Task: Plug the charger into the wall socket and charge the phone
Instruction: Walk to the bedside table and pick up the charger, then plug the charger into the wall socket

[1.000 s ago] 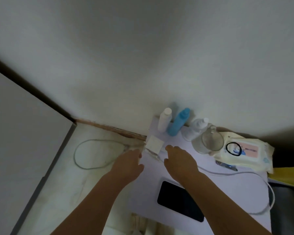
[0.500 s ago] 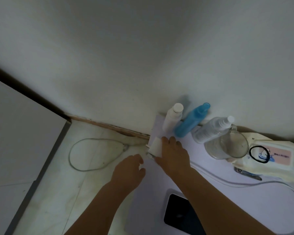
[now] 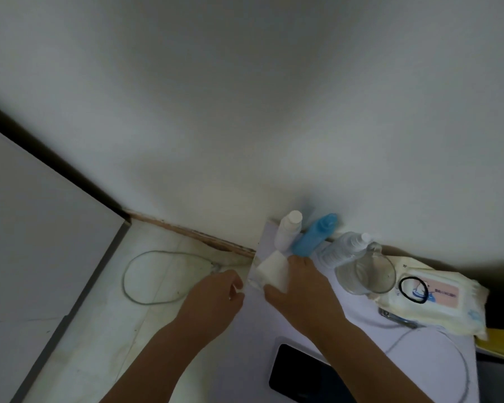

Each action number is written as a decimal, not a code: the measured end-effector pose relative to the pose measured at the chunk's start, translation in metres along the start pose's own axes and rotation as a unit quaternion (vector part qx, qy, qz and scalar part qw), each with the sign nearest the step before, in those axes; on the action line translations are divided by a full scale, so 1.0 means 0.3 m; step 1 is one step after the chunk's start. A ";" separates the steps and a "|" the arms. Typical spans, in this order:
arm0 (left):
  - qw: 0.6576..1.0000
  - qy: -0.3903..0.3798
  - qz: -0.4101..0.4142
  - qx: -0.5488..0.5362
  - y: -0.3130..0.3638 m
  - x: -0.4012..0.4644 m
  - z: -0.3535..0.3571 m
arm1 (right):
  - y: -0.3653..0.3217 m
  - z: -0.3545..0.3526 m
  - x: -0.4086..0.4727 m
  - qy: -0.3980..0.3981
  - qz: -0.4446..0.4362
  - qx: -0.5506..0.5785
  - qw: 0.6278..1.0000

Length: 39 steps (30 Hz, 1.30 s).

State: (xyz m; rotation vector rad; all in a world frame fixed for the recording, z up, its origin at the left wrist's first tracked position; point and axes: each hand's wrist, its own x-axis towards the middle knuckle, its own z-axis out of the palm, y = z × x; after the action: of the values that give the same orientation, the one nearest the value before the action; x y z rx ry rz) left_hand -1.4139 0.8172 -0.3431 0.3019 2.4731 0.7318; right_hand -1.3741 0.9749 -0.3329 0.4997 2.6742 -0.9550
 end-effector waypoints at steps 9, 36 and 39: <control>0.997 0.072 0.026 0.025 0.180 -0.184 -0.229 | -0.185 -0.268 -0.153 0.034 -0.041 0.035 0.998; 0.975 0.200 0.090 0.025 0.204 -0.451 -0.978 | -0.932 -0.524 -0.246 0.035 -0.084 0.176 0.980; 0.975 0.189 0.115 0.031 0.143 -0.416 -1.074 | -1.030 -0.493 -0.206 0.045 -0.066 0.230 0.970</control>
State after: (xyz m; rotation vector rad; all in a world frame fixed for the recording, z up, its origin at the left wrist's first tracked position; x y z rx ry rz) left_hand -1.4864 0.6680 -0.0372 0.5205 2.8573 0.8755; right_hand -1.4601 0.8326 -0.0272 0.4661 2.5820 -1.6428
